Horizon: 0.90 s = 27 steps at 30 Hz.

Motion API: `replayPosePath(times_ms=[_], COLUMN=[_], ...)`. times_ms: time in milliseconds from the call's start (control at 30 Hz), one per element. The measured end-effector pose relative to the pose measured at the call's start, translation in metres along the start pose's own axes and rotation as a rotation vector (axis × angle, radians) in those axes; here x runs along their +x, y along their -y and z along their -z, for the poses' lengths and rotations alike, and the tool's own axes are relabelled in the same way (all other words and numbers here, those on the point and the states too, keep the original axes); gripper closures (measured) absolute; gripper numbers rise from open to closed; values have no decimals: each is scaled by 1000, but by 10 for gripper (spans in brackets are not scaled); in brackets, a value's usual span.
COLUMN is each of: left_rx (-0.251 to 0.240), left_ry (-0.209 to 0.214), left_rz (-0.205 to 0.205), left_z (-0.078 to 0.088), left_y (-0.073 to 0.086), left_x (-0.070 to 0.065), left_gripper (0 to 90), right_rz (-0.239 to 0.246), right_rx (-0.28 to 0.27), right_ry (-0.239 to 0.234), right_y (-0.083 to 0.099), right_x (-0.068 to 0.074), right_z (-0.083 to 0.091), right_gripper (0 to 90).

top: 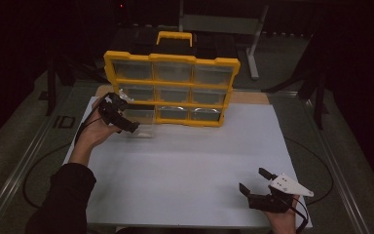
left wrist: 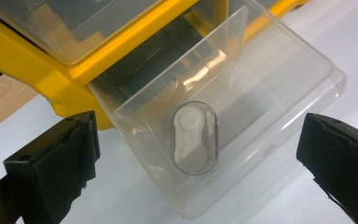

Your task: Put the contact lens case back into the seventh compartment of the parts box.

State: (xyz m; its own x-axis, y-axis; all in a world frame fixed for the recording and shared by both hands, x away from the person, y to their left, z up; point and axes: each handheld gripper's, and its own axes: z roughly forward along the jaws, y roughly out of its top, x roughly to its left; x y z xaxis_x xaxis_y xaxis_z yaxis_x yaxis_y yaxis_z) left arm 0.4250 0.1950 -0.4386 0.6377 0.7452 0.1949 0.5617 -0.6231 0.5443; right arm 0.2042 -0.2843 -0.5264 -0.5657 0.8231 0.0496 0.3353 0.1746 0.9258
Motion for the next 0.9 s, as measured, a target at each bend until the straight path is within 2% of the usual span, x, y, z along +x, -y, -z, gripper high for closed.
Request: replayPosePath(times_ms=[267,500,633,900], left_rx=[-43,-133,-150,-230], left_ry=[-14,17,23,37], left_rz=[-30,28,28,40], left_z=[12,21,22,26], left_y=[13,38,54,85], left_x=[-8,-14,-23,-41], left_gripper=[1,1,1,1], right_rz=[-2,-4,1,1], right_rx=[-1,-3,-4,-4], right_ry=[-1,-2,-3,-3], right_y=[0,0,0,0], right_x=[0,1,1,2], right_z=[0,0,0,0], right_gripper=[78,78,78,78])
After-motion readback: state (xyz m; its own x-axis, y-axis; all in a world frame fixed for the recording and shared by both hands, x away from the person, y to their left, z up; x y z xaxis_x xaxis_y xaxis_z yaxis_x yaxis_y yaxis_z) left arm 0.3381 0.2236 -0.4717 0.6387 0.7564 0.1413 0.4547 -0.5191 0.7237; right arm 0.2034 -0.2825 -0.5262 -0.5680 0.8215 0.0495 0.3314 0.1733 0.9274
